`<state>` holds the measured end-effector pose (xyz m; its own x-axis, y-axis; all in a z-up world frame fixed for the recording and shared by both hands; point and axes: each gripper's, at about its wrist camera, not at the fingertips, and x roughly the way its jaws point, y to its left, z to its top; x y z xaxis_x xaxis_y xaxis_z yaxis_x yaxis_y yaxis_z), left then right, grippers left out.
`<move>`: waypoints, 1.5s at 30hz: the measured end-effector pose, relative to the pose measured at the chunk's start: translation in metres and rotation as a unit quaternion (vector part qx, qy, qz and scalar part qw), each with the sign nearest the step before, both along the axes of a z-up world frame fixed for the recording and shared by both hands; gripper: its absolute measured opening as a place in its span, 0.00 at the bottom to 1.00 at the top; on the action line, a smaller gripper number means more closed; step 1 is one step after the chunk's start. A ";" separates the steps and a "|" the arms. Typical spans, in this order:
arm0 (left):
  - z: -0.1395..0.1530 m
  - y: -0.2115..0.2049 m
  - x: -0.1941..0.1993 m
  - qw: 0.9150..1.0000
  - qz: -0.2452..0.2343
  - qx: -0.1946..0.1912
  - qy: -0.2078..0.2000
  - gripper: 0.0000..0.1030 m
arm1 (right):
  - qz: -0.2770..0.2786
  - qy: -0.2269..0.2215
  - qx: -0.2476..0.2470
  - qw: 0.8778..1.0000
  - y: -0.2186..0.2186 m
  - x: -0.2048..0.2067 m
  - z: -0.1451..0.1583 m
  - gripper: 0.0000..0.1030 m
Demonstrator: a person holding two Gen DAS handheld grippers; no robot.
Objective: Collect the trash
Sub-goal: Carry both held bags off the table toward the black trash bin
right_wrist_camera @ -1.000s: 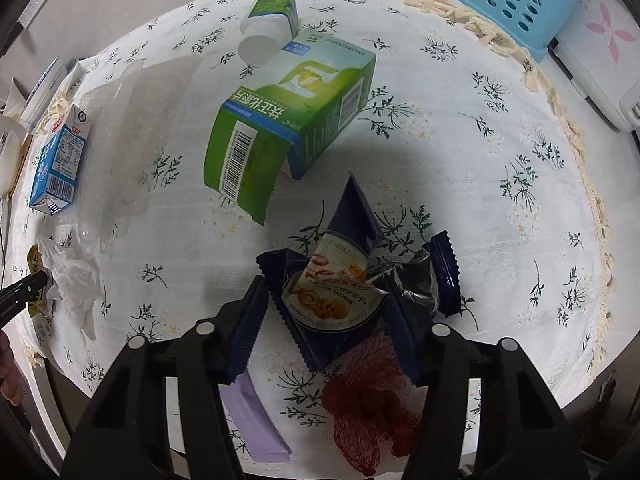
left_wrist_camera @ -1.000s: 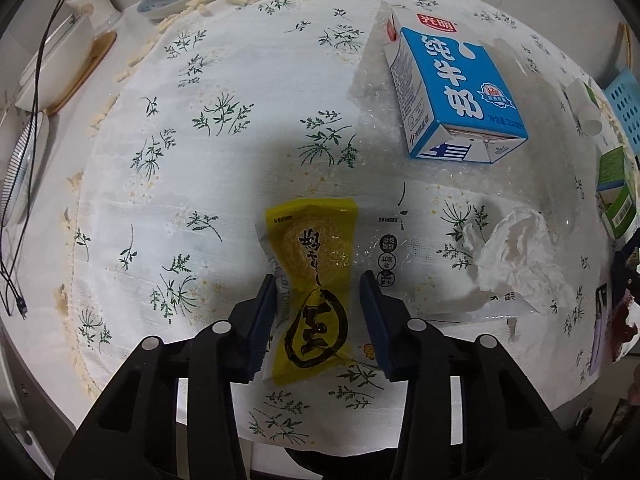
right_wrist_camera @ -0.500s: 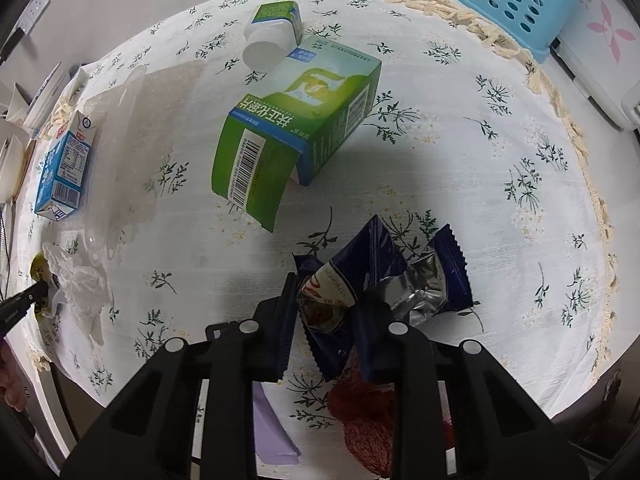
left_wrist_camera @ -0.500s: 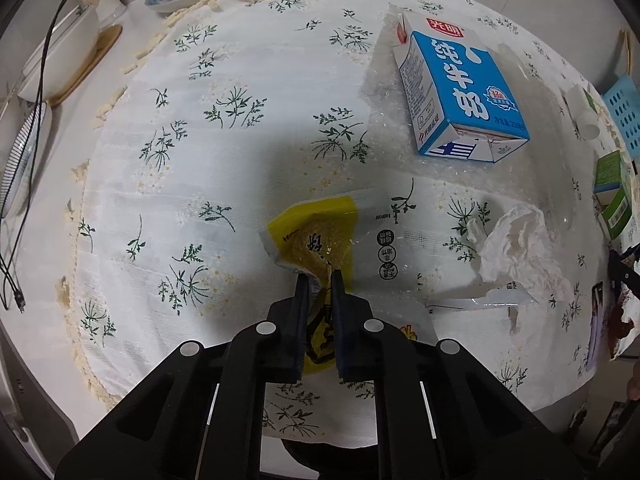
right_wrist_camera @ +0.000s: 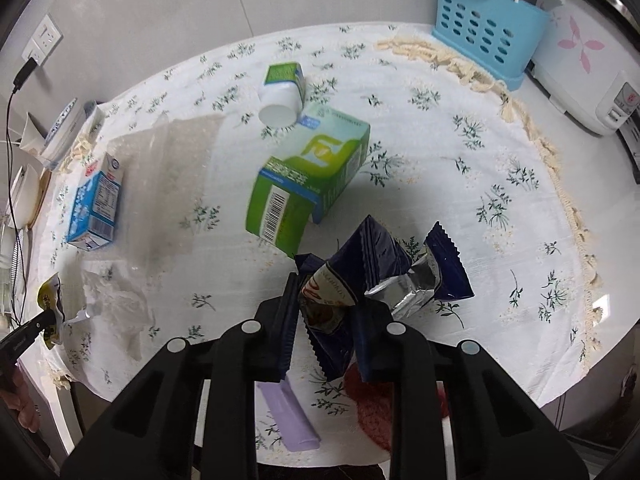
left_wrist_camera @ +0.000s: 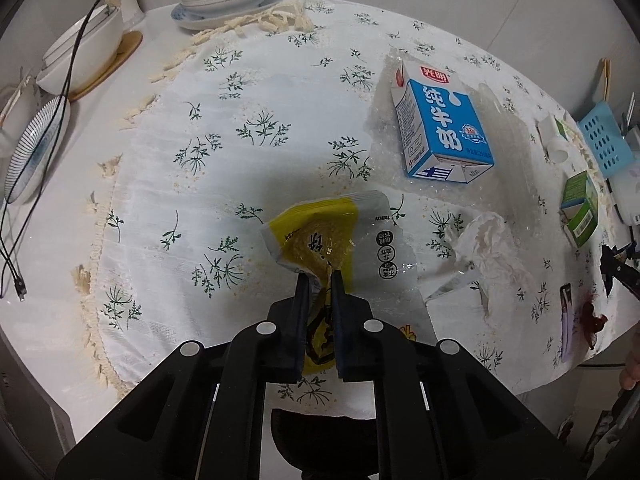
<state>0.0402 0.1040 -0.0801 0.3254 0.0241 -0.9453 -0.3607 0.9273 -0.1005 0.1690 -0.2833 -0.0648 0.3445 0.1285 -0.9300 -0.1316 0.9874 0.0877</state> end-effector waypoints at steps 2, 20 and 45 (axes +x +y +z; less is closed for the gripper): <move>0.004 -0.005 0.004 1.000 -0.001 -0.002 -0.007 0.09 | -0.001 -0.008 -0.003 1.000 0.004 -0.003 0.008 0.22; 0.043 -0.024 -0.055 0.997 -0.054 -0.022 -0.055 0.09 | 0.008 -0.051 0.015 0.999 0.035 -0.100 0.067 0.22; 0.030 -0.065 -0.142 0.990 -0.110 -0.048 -0.067 0.09 | 0.077 -0.042 0.046 0.995 0.085 -0.210 0.050 0.22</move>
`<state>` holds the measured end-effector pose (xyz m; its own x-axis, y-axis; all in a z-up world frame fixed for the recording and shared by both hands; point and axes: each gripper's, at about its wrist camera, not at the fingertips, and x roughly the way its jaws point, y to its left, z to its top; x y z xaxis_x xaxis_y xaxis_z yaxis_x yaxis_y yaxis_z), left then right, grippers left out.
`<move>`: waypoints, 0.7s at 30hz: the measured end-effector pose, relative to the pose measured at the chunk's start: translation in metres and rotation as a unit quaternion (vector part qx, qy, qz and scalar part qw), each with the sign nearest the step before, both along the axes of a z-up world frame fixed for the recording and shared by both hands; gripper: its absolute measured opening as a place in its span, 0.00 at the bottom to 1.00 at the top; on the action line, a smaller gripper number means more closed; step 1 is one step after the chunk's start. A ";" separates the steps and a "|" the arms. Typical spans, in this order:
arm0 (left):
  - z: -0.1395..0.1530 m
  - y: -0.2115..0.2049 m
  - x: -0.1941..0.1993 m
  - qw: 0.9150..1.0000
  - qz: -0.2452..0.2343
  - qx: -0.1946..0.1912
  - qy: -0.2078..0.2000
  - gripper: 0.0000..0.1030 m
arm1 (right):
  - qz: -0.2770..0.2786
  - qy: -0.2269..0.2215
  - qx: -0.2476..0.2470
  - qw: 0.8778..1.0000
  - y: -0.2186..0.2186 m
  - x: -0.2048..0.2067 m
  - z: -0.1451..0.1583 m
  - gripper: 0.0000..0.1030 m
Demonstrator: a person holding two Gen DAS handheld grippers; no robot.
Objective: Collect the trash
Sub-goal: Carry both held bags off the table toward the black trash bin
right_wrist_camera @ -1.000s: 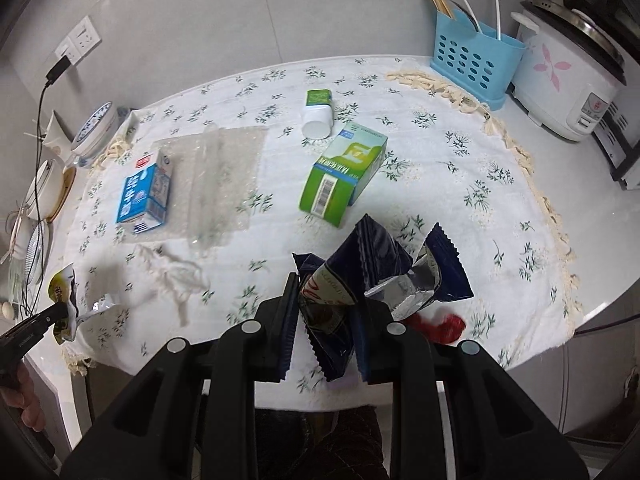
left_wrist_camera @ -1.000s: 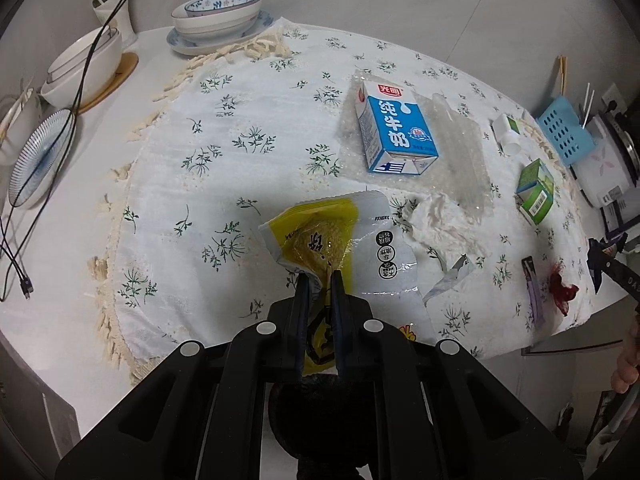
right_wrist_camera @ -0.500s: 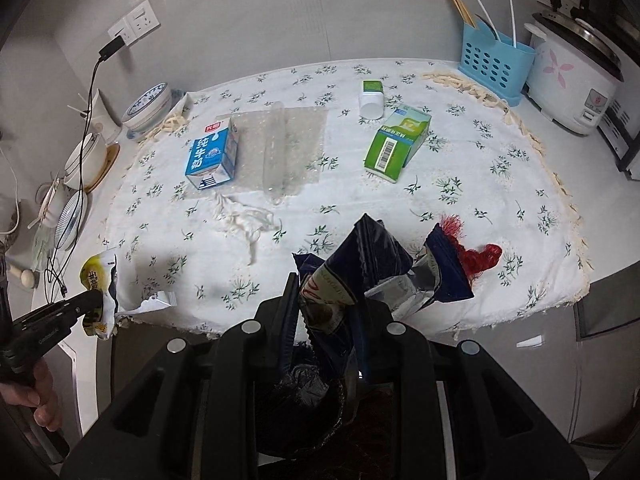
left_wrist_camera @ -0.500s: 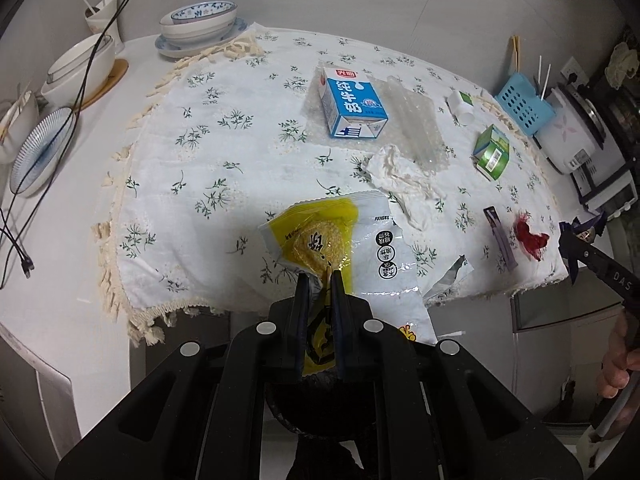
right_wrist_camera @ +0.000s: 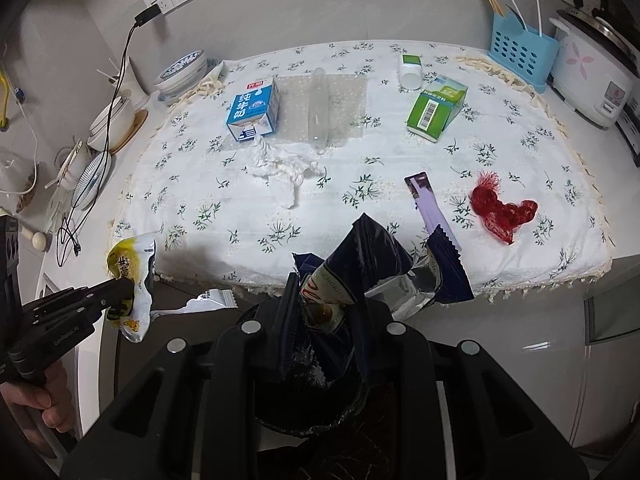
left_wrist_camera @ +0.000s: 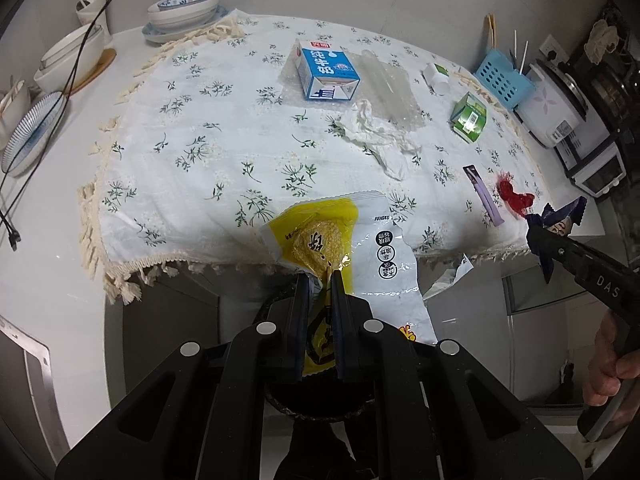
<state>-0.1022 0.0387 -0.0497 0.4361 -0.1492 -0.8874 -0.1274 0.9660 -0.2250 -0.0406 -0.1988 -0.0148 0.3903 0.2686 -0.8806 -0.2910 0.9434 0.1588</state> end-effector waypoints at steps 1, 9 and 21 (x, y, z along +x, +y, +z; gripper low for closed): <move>-0.002 -0.001 -0.001 1.000 -0.002 -0.001 0.000 0.09 | 0.002 0.002 -0.002 1.000 0.001 -0.002 -0.002 0.22; -0.019 -0.009 -0.011 1.000 -0.011 0.003 0.007 0.09 | 0.019 0.019 -0.015 1.000 0.010 -0.020 -0.028 0.22; -0.052 -0.012 -0.033 0.999 -0.017 0.008 0.034 0.09 | 0.040 0.039 -0.019 0.998 0.023 -0.047 -0.065 0.22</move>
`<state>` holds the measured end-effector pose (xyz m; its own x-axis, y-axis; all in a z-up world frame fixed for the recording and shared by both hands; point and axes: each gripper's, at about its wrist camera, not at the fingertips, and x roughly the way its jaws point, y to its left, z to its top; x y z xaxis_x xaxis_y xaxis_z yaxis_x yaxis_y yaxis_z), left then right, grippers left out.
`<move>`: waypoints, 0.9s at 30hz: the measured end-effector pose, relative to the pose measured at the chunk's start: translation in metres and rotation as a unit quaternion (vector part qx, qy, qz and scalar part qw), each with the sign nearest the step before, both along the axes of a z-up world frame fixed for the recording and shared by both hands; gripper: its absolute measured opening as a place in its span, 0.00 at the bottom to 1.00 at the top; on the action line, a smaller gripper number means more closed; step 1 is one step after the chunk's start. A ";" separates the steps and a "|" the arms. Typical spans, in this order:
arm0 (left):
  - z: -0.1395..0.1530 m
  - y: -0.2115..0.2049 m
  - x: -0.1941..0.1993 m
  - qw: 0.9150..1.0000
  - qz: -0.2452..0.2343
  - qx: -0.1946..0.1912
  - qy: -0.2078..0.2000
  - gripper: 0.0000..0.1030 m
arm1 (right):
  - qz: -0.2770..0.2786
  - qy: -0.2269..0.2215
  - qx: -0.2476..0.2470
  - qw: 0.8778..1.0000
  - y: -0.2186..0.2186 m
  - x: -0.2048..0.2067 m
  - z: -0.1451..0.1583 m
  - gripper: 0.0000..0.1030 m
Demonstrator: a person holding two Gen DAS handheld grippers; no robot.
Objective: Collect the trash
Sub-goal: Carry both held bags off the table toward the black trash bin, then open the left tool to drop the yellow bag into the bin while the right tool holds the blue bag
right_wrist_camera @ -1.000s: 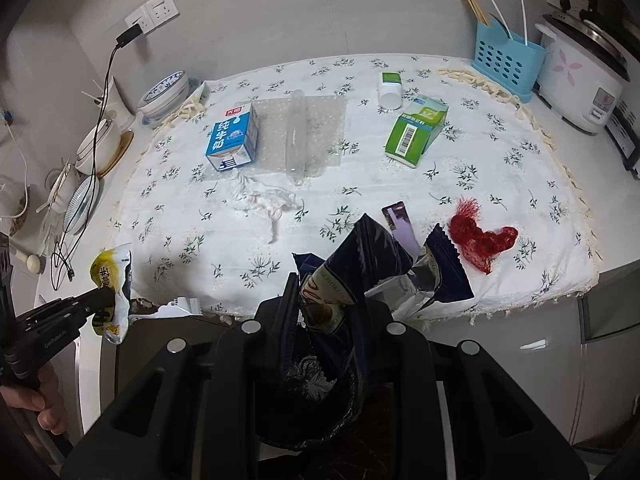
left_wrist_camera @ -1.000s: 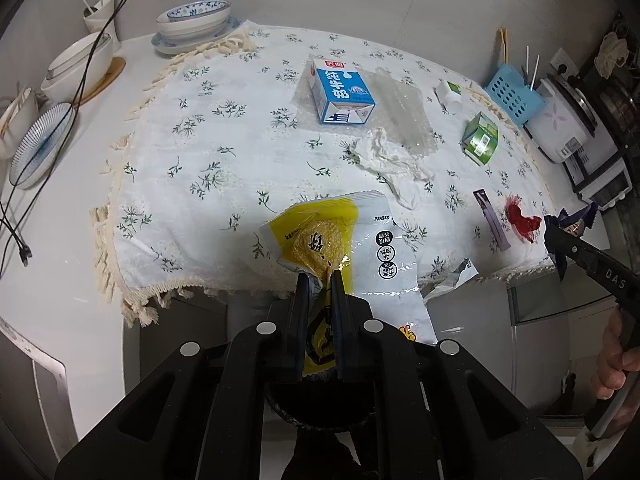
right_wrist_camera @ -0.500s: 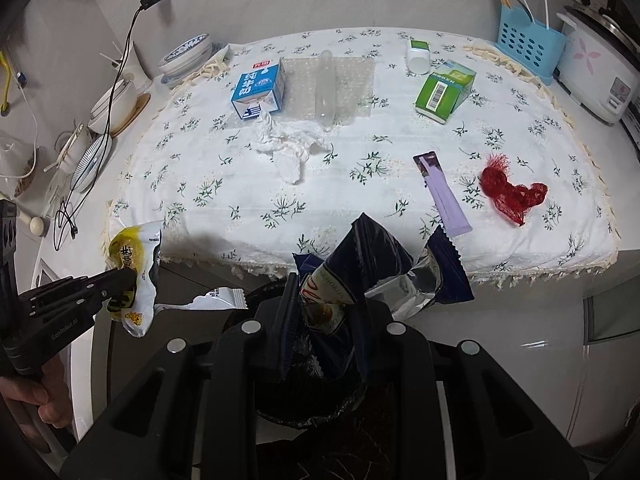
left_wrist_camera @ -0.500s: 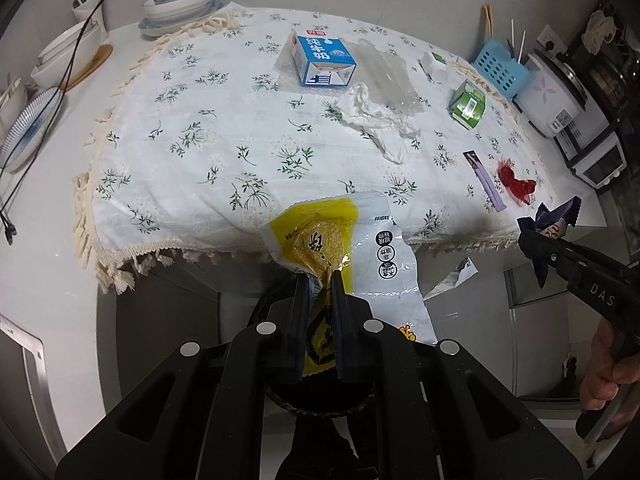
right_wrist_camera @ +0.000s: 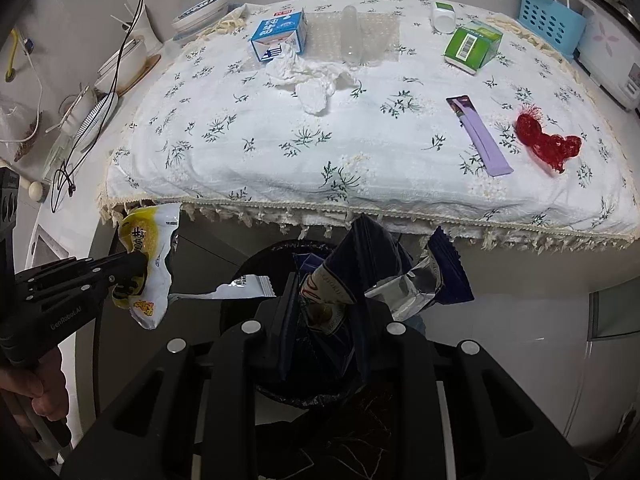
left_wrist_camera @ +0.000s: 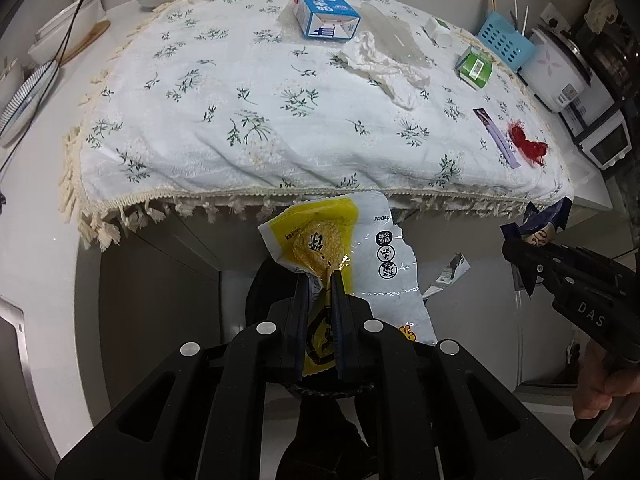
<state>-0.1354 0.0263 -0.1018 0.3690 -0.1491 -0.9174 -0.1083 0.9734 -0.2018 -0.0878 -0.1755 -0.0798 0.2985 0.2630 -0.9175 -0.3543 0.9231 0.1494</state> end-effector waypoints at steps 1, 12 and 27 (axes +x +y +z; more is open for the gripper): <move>-0.003 0.000 -0.002 1.000 0.000 0.000 0.002 0.09 | 0.001 0.001 -0.001 1.000 0.001 -0.001 -0.003 0.22; -0.042 -0.004 -0.013 1.000 -0.002 0.008 0.021 0.09 | 0.008 0.018 -0.010 1.000 0.001 -0.007 -0.041 0.22; -0.095 -0.015 -0.018 0.999 0.002 0.014 0.038 0.09 | 0.011 0.037 -0.013 0.999 -0.002 -0.010 -0.090 0.22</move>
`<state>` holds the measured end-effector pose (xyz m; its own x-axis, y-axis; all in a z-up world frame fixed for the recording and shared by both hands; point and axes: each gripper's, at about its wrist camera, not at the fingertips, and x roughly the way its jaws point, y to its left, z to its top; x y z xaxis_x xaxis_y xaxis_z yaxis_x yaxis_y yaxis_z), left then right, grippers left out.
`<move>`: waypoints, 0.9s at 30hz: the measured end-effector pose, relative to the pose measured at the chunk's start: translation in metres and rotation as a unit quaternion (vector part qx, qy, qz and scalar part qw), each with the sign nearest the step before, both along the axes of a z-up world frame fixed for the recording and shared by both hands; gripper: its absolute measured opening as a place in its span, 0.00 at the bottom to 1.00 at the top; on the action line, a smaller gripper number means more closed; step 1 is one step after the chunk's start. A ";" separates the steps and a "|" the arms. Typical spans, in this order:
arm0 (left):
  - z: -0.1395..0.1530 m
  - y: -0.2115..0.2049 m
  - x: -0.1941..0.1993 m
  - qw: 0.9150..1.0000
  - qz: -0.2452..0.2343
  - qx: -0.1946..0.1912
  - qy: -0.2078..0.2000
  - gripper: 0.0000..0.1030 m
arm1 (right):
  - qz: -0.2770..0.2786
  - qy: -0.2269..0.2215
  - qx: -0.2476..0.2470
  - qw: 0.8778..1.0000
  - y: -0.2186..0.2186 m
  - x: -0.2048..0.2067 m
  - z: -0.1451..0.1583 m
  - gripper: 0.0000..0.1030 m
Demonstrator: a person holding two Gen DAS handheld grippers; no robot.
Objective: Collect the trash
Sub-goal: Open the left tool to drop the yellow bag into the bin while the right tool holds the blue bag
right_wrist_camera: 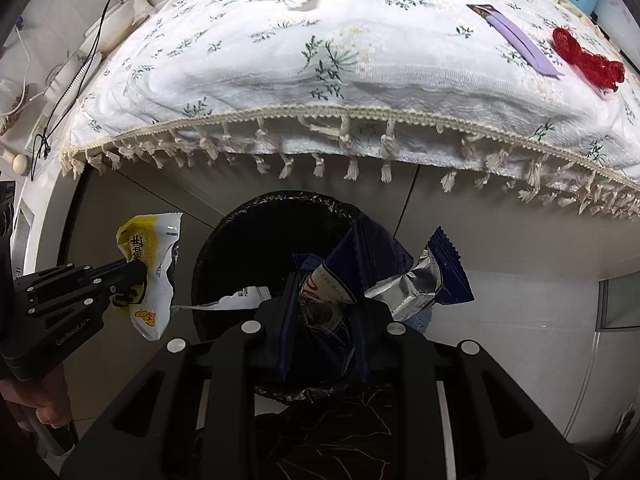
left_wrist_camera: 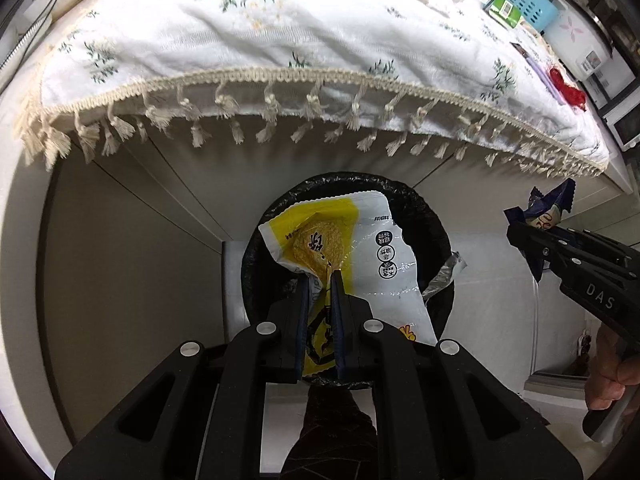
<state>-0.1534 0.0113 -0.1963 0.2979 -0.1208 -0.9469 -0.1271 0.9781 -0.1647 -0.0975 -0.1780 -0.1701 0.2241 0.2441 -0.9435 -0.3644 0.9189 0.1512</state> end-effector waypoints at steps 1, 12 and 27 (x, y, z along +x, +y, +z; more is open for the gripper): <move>-0.004 -0.001 0.000 1.000 -0.002 0.006 0.001 0.09 | 0.000 0.000 -0.002 1.000 0.000 0.000 -0.002 0.22; -0.046 -0.020 0.002 0.999 -0.022 0.021 0.022 0.09 | -0.016 0.014 -0.010 1.000 -0.011 -0.004 -0.021 0.22; -0.090 -0.046 0.025 0.998 -0.048 0.031 0.035 0.10 | -0.033 0.023 -0.018 0.999 -0.036 -0.012 -0.025 0.22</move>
<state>-0.1282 -0.0349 -0.2861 0.2201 -0.0858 -0.9717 -0.0408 0.9944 -0.0971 -0.1096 -0.2137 -0.1949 0.1946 0.1966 -0.9610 -0.2958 0.9459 0.1336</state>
